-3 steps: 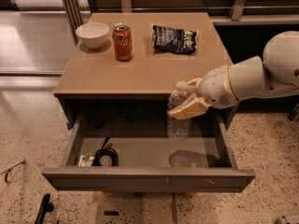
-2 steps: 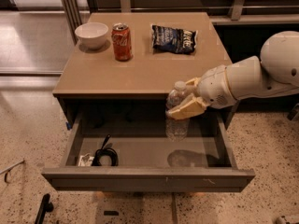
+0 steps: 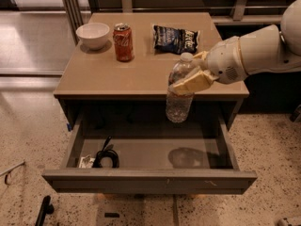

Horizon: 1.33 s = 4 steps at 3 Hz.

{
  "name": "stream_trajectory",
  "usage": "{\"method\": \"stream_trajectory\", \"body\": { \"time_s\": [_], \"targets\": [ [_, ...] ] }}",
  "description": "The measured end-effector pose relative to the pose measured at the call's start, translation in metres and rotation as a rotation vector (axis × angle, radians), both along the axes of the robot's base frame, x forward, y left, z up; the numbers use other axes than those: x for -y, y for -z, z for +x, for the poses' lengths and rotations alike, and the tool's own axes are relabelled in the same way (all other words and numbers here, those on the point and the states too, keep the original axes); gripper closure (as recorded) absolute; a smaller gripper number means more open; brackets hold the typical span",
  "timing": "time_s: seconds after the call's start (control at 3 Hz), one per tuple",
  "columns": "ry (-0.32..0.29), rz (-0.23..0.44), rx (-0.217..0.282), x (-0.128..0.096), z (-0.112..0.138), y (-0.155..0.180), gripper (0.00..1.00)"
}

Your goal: Pick water bottle from top drawer and place on counter

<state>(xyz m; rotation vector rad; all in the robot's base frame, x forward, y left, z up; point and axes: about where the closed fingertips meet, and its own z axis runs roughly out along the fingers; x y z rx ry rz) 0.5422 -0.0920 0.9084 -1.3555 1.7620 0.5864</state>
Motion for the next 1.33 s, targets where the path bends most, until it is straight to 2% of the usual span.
{"method": "stream_trajectory", "body": {
  "time_s": [0.33, 0.67, 1.0, 1.33],
  "targets": [
    [-0.006, 0.014, 0.091, -0.005, 0.035, -0.04, 1.0],
    [-0.005, 0.022, 0.124, -0.006, 0.042, -0.057, 1.0],
    [-0.005, 0.022, 0.124, -0.006, 0.042, -0.057, 1.0],
    [0.001, 0.01, 0.126, -0.005, 0.054, -0.054, 1.0]
  ]
}}
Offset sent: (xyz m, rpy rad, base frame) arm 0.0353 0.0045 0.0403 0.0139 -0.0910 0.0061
